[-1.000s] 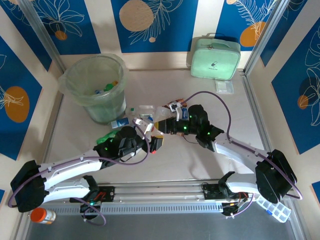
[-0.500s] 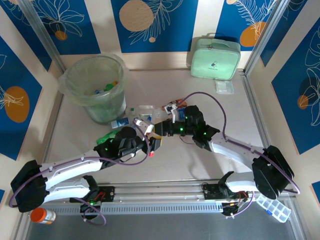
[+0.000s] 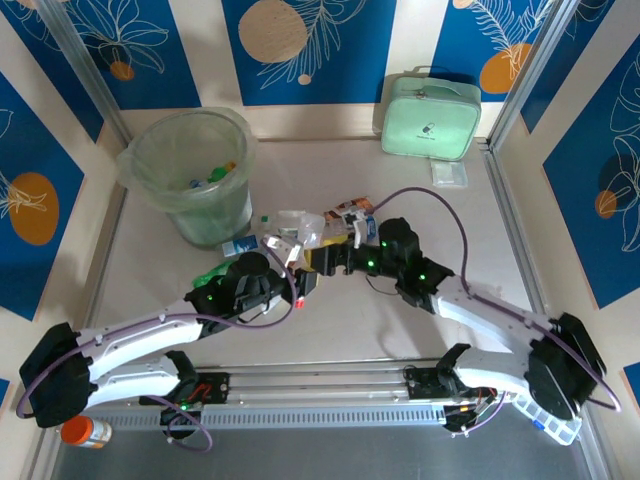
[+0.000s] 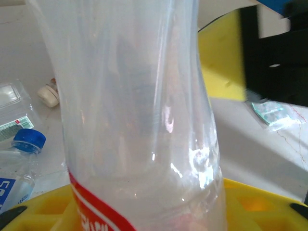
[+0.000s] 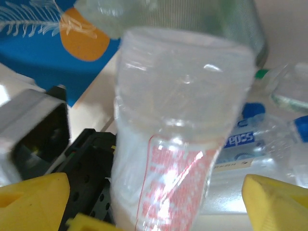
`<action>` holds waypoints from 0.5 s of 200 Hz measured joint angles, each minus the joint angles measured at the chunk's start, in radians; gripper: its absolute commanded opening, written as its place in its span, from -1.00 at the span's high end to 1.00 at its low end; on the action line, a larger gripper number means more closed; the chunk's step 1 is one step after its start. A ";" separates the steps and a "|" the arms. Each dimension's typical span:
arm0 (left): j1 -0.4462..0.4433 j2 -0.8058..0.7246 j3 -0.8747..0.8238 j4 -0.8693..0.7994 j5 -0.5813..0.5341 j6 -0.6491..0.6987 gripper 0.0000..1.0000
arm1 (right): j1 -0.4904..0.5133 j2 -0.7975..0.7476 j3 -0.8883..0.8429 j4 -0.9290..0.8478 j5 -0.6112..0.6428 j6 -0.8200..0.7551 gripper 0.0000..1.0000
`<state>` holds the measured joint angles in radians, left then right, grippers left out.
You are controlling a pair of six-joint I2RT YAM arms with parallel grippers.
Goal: Put the plastic bottles in the bin
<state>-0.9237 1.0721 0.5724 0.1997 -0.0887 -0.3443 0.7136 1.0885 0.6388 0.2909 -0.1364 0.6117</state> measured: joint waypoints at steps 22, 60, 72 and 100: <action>0.001 -0.011 0.001 -0.027 -0.020 -0.019 0.07 | 0.017 -0.101 -0.034 -0.013 0.120 -0.034 -0.79; 0.004 -0.046 0.092 -0.186 -0.059 -0.067 0.17 | 0.071 -0.142 0.053 -0.200 0.435 0.018 -0.75; 0.005 -0.055 0.155 -0.248 -0.078 -0.082 0.21 | 0.066 -0.134 0.092 -0.266 0.527 0.072 -0.74; 0.008 -0.063 0.327 -0.382 -0.152 -0.115 0.22 | 0.047 -0.089 0.105 -0.341 0.662 0.152 -0.74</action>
<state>-0.9161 1.0092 0.8997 -0.1822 -0.2409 -0.4595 0.7609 0.9993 0.7433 -0.0502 0.5255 0.7639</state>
